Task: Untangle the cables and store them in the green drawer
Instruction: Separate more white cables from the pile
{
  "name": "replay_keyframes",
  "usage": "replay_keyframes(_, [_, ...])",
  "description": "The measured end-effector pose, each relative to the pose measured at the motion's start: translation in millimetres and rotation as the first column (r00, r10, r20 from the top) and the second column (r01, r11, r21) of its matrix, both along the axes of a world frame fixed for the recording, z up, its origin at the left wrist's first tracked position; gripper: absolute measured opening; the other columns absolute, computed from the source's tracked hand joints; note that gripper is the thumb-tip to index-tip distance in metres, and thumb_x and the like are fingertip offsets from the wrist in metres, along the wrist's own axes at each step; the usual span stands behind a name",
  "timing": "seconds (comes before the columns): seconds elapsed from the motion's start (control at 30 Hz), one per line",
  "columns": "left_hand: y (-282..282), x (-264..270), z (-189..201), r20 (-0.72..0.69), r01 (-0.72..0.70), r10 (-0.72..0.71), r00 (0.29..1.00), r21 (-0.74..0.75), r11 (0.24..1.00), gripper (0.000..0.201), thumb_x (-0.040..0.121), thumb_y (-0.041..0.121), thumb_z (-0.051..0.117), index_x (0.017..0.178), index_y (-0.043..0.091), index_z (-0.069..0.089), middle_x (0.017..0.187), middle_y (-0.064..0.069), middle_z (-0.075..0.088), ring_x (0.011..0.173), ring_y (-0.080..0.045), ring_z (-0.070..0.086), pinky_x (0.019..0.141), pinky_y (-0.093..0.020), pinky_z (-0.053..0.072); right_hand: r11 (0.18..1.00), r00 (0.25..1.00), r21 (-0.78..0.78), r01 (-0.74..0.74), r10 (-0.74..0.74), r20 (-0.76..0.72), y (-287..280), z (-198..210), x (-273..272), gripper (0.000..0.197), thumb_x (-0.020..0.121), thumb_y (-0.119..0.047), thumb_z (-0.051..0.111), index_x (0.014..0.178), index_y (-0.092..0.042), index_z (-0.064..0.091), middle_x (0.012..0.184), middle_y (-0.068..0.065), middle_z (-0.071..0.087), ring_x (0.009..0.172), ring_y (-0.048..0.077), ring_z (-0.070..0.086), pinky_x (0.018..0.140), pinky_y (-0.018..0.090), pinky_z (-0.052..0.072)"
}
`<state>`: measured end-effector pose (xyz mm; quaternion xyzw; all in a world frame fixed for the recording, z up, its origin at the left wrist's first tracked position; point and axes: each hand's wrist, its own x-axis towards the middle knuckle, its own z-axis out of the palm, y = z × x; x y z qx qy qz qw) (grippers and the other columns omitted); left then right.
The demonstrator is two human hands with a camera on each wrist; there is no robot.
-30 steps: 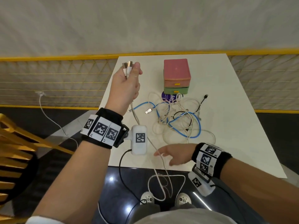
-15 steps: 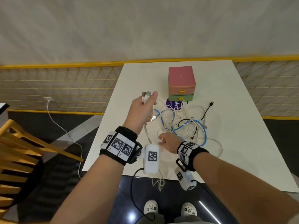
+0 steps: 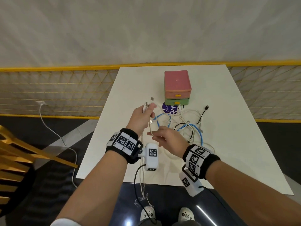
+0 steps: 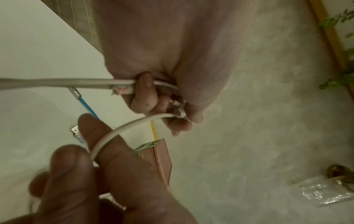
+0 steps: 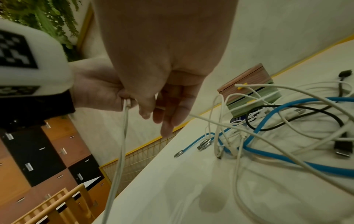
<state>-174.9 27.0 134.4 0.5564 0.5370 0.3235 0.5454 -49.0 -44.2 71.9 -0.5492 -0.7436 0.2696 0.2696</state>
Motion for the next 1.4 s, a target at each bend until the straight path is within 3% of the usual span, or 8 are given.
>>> replay_keyframes(0.37, [5.5,10.0,10.6,0.236,-0.184,0.130,0.963,0.225,0.957,0.032,0.104,0.035,0.041,0.108,0.013,0.064,0.065,-0.002,0.062,0.042,-0.007,0.036,0.042,-0.017,0.031,1.000,0.991,-0.001,0.009,-0.009,-0.131,-3.2,7.4,1.2,0.027,0.094,-0.021,0.055,0.119,-0.020,0.065,0.085,0.001,0.057,0.057,0.016,0.061,0.061,0.015,0.044])
replay_keyframes(0.53, [4.3,11.1,10.9,0.202,-0.203,0.147,0.968,0.291,0.935,0.031,0.098,0.039,0.054,0.099,0.009,0.061,0.061,0.006,0.048,0.047,-0.002,0.041,0.054,-0.019,0.036,0.999,0.983,-0.035,-0.007,0.000,-0.184,-5.5,12.7,1.8,0.023,0.095,-0.020,0.054,0.114,-0.015,0.066,0.089,0.006,0.061,0.055,0.021,0.062,0.062,0.025,0.052])
replay_keyframes(0.77, [11.4,1.1,32.6,0.395,-0.316,0.248,0.885,0.116,0.942,0.028,0.098,0.036,0.055,0.078,0.019,0.046,0.048,0.013,0.033,0.039,-0.005,0.026,0.037,-0.018,0.026,0.987,0.993,-0.158,0.027,-0.009,0.119,-9.9,3.8,17.4,0.032,0.101,-0.033,0.032,0.074,-0.030,0.048,0.075,-0.006,0.065,0.063,0.005,0.056,0.069,0.031,0.046])
replay_keyframes(0.93, [0.2,-5.7,36.3,-0.115,0.161,-0.132,0.984,0.296,0.941,0.015,0.088,0.034,0.071,0.094,0.021,0.067,0.076,0.013,0.060,0.052,0.006,0.051,0.052,-0.012,0.038,0.979,0.979,-0.103,0.177,-0.164,0.124,-4.8,16.1,40.6,0.040,0.098,-0.044,0.033,0.070,-0.023,0.051,0.060,-0.003,0.063,0.063,0.014,0.061,0.071,0.036,0.050])
replay_keyframes(1.03, [-13.1,1.3,32.2,-0.483,0.522,-0.435,0.760,0.053,0.851,0.030,0.094,0.042,0.060,0.085,0.016,0.072,0.051,0.011,0.054,0.042,0.002,0.044,0.046,-0.013,0.032,0.980,0.977,-0.026,0.197,-0.194,0.090,4.2,38.3,45.7,0.033,0.097,-0.036,0.039,0.072,-0.019,0.053,0.054,-0.004,0.057,0.058,0.015,0.056,0.067,0.037,0.048])
replay_keyframes(1.17, [-0.8,-6.1,34.3,-0.346,0.099,-0.040,0.937,0.156,0.983,0.032,0.095,0.034,0.058,0.068,0.017,0.061,0.059,0.001,0.057,0.047,-0.010,0.042,0.050,-0.024,0.034,0.974,0.979,-0.106,0.202,-0.204,-0.014,0.0,44.4,67.9,0.039,0.099,-0.038,0.037,0.073,-0.014,0.052,0.054,-0.007,0.052,0.052,0.012,0.047,0.063,0.036,0.044])
replay_keyframes(1.27, [19.5,-24.9,35.4,-0.229,-0.317,0.384,0.895,0.280,0.906,0.023,0.096,0.031,0.058,0.082,0.014,0.063,0.091,-0.015,0.067,0.072,-0.026,0.058,0.067,-0.027,0.039,0.956,0.975,-0.194,0.221,-0.221,0.022,-14.4,34.9,84.3,0.037,0.101,-0.034,0.035,0.070,-0.019,0.049,0.055,-0.009,0.051,0.052,0.009,0.048,0.065,0.034,0.043])
replay_keyframes(1.4, [-1.3,-6.2,34.7,-0.214,0.029,0.077,0.974,0.450,0.892,0.050,0.094,0.022,0.062,0.140,0.027,0.044,0.092,0.013,0.052,0.077,0.004,0.060,0.072,-0.009,0.043,0.958,0.969,-0.140,0.248,-0.245,0.039,-15.5,36.6,79.4,0.036,0.100,-0.034,0.037,0.069,-0.019,0.049,0.062,-0.008,0.054,0.059,0.010,0.053,0.070,0.035,0.045])
